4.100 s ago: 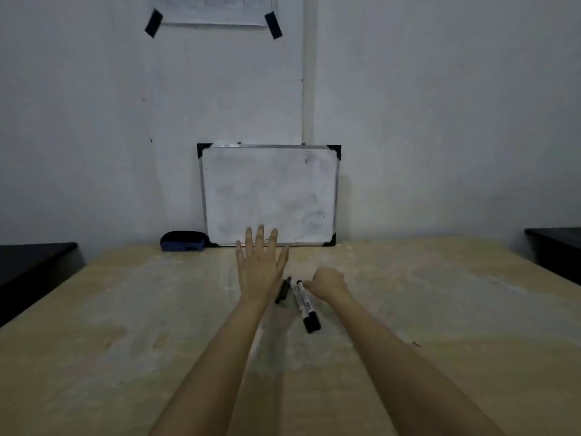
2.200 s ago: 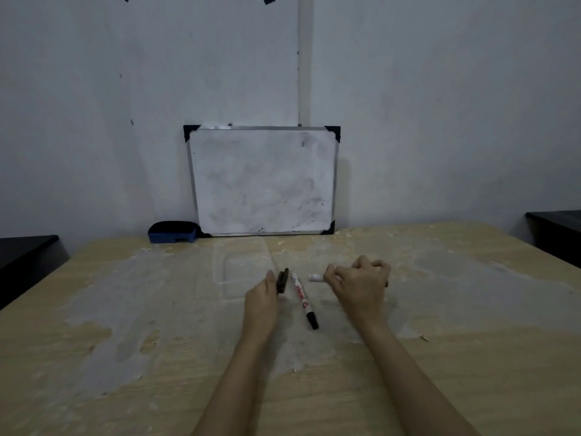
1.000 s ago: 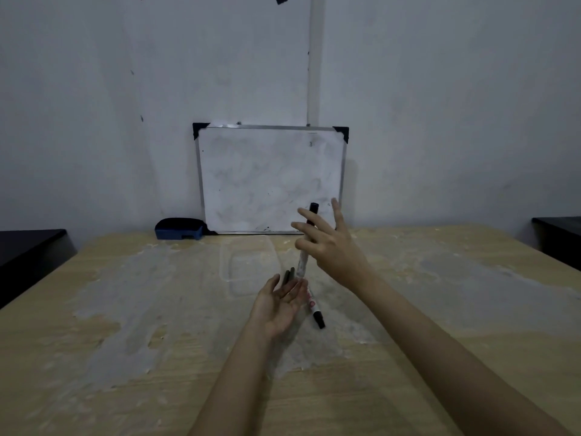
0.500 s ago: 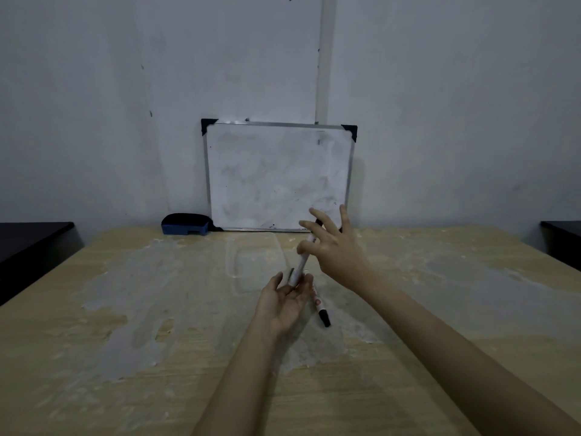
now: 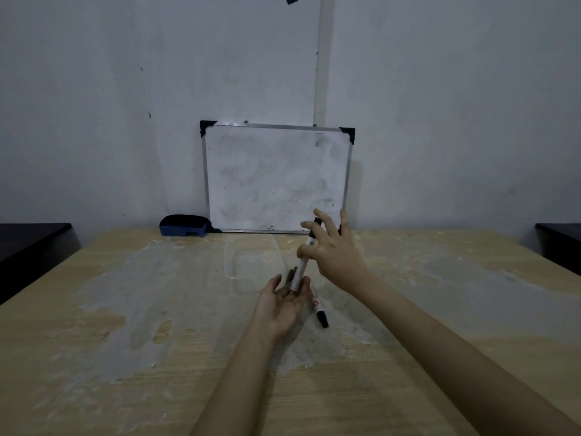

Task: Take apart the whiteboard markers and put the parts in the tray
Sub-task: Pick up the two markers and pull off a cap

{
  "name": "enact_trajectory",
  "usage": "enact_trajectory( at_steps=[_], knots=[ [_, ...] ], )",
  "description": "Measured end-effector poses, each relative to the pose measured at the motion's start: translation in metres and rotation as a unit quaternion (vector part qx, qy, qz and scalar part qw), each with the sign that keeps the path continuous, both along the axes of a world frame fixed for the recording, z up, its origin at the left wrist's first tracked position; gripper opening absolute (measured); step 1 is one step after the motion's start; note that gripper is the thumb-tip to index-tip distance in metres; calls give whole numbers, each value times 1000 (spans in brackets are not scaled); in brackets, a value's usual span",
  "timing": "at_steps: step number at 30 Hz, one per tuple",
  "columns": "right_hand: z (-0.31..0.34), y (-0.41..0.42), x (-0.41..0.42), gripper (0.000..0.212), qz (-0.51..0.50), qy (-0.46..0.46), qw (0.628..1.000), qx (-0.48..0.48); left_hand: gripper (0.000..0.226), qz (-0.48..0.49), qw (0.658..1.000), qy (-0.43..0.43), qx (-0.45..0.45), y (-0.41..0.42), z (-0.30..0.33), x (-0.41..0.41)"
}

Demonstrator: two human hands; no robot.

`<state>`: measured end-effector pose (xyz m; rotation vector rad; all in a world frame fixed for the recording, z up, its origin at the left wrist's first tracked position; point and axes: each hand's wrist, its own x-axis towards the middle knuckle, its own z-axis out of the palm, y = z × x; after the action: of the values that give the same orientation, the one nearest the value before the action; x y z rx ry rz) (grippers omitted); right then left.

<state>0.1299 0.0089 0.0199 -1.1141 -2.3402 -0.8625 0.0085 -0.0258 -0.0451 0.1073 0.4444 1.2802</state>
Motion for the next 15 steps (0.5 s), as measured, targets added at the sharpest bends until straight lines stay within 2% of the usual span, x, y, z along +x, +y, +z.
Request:
enact_trajectory(
  at_steps=[10,13,15],
  knots=[
    [-3,8,8,36,-15,9,1000,-5,33,13,1000,24,-8,5,-1,2],
    [-7,13,14,31,-44,37,998,-32,24,25,994,107,-3,4,2,-3],
    [-8,16,19,24,-57,101,990,-75,23,37,976,215,11,3,6,-9]
  ],
)
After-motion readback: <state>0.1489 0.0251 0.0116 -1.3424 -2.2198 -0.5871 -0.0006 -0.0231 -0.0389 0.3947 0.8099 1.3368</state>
